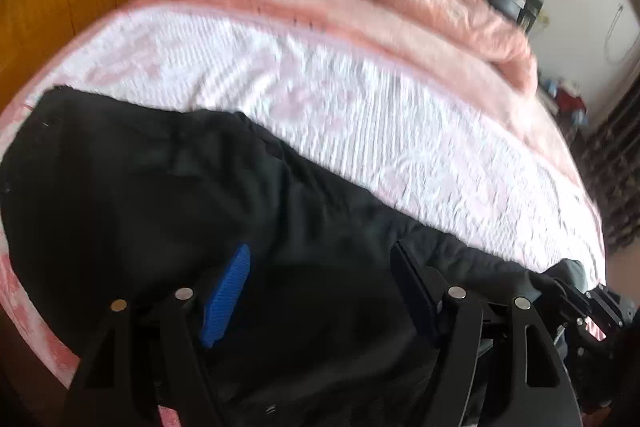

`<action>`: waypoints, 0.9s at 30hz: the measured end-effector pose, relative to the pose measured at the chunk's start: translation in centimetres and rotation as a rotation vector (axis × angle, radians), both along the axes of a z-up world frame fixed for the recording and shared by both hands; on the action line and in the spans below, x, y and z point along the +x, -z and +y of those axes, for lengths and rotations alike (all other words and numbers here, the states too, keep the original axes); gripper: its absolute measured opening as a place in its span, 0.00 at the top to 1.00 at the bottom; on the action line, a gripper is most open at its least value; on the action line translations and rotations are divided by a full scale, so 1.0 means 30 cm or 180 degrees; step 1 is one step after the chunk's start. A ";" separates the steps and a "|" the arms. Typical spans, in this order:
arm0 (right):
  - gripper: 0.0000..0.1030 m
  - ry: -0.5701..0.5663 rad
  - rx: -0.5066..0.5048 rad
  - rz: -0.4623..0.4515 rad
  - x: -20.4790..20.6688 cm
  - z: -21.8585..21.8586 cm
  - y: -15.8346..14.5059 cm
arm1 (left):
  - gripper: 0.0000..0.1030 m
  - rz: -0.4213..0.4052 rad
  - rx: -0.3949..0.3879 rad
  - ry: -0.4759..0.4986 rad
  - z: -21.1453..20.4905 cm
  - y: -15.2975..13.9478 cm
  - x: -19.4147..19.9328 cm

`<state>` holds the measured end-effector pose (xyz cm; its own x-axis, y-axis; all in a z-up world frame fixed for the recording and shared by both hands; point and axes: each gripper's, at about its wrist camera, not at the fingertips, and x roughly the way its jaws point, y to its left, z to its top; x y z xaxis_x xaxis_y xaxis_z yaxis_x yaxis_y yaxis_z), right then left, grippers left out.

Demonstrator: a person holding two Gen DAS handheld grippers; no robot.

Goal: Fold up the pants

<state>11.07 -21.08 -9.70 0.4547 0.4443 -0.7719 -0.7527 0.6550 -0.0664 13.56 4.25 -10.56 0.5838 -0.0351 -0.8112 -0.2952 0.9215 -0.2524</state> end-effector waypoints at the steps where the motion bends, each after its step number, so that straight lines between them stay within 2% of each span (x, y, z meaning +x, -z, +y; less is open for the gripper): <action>1: 0.93 0.0118 0.0056 -0.0173 -0.016 -0.021 -0.020 | 0.28 0.0030 0.0001 -0.0012 -0.002 0.014 -0.013; 3: 0.92 0.0275 0.0106 -0.0136 -0.009 -0.054 -0.009 | 0.28 0.0192 0.0041 0.0040 -0.003 0.052 -0.004; 4: 0.84 0.0313 0.0062 -0.0059 0.000 -0.059 0.014 | 0.28 0.0281 0.0101 0.0078 -0.006 0.075 -0.010; 5: 0.70 0.0347 -0.0040 0.0100 0.014 -0.062 0.055 | 0.28 0.0330 0.0158 0.0121 -0.010 0.073 -0.001; 6: 0.61 0.0348 -0.0131 0.0214 0.019 -0.058 0.083 | 0.28 0.0361 0.0223 0.0175 -0.019 0.079 -0.001; 7: 0.42 0.0338 -0.0197 0.0292 0.016 -0.057 0.104 | 0.28 0.0382 0.0287 0.0221 -0.031 0.076 -0.001; 8: 0.37 0.0311 -0.0218 0.0316 0.011 -0.059 0.112 | 0.28 0.0411 0.0352 0.0272 -0.027 0.091 -0.001; 11: 0.29 0.0240 -0.0101 0.0268 -0.017 -0.064 0.086 | 0.27 0.0514 0.0382 0.0340 -0.005 0.134 0.004; 14: 0.26 0.0229 0.0259 0.0508 -0.012 -0.096 0.042 | 0.28 0.0444 0.0260 0.0340 0.028 0.145 0.003; 17: 0.26 0.0254 0.0570 0.0789 0.030 -0.106 -0.005 | 0.29 0.0280 0.0015 0.0221 0.065 0.117 -0.026; 19: 0.26 0.0239 0.0691 0.0857 0.057 -0.076 -0.041 | 0.29 0.0182 -0.0111 0.0153 0.090 0.088 -0.054; 21: 0.26 0.0130 0.0756 0.0955 0.098 -0.026 -0.077 | 0.29 0.0101 -0.0024 0.0073 0.116 0.056 -0.079; 23: 0.26 0.0020 0.0666 0.0954 0.119 0.027 -0.090 | 0.28 0.0075 0.0159 0.0004 0.143 0.039 -0.093; 27: 0.27 -0.0168 0.0364 0.1065 0.195 0.202 -0.032 | 0.28 0.0133 0.0539 -0.0136 0.209 0.043 -0.099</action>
